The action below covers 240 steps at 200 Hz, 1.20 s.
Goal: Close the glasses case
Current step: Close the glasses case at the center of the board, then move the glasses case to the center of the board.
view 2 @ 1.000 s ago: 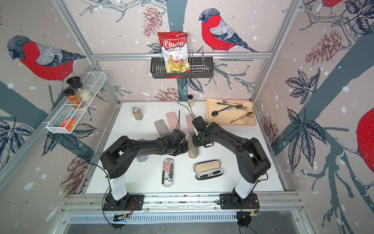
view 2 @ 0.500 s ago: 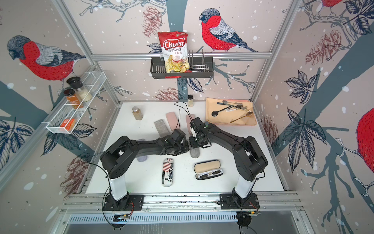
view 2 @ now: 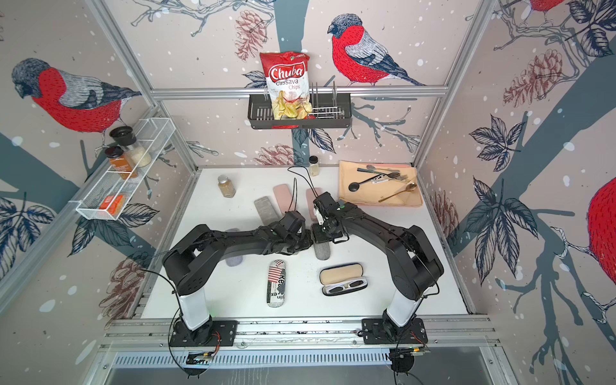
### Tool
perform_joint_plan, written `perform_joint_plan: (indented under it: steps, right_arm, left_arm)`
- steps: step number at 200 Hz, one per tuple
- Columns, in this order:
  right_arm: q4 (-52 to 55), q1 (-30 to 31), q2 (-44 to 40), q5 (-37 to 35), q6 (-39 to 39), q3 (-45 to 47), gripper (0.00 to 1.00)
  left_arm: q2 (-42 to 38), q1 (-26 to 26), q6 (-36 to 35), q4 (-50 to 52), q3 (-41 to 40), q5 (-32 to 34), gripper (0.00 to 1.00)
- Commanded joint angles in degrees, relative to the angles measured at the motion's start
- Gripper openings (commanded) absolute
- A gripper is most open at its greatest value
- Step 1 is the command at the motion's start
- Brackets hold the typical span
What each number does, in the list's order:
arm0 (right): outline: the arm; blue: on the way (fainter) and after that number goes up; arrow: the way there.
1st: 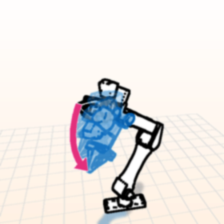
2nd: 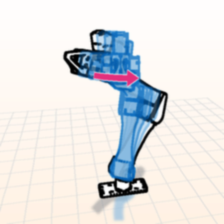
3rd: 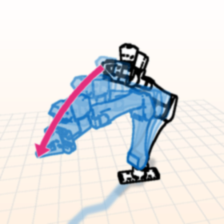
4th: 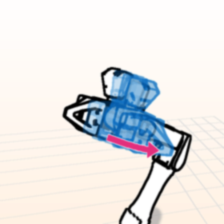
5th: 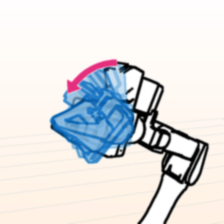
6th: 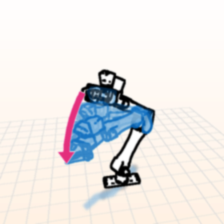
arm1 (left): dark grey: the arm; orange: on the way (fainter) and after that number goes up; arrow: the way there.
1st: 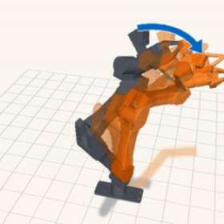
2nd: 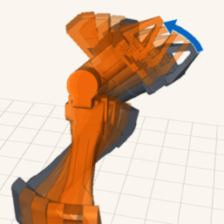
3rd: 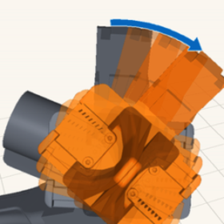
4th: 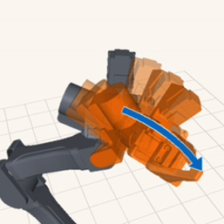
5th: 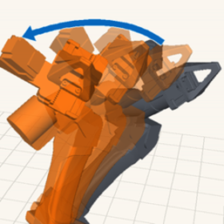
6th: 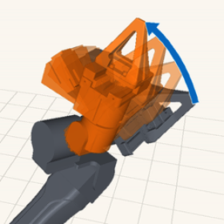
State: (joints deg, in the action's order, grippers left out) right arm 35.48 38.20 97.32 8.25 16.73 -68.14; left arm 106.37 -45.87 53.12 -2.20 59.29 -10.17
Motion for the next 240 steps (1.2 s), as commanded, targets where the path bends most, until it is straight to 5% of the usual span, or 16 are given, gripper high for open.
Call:
perform_joint_plan:
  steps: [1, 22, 40, 68, 101, 129, 152, 240]
  right_arm:
    - [4.19, -0.28, -1.73, -3.56, 0.32, -1.14, 0.0]
    - [7.42, -0.57, -4.43, -6.46, 1.58, -1.23, 0.0]
    - [9.98, -0.42, -7.17, -7.81, 3.51, -0.14, 0.11]
    - [15.5, 1.4, -12.05, -9.95, 5.61, 0.52, 0.46]
    - [24.0, 5.96, -14.11, -11.57, 6.86, -2.44, 1.0]
    - [28.63, 7.11, -14.14, -14.66, 10.16, -1.86, 0.99]
    - [29.99, 7.09, -15.49, -17.13, 14.97, 0.15, 0.99]
    - [34.97, 7.88, -15.29, -20.77, 16.86, 2.14, 0.99]
  left_arm:
    - [-1.78, 0.08, -0.38, 1.02, 0.38, 2.17, 0.0]
    - [-3.83, 0.08, -0.48, 2.09, 0.23, 3.51, 0.0]
    - [-5.59, 0.03, -0.47, 2.63, -0.09, 4.27, 0.0]
    - [-8.69, -0.01, 0.13, 2.73, -1.8, 5.47, 0.02]
    - [-12.01, -0.01, 0.68, 2.9, -4.84, 7.09, 0.42]
    - [-14.11, -0.02, 0.92, 3.17, -6.17, 6.86, 0.77]
    - [-17.33, -0.81, 0.89, 5.4, -7.43, 7.85, 0.9]
    - [-27.5, -8.1, 2.69, 11.83, -13.69, 11.31, 0.92]
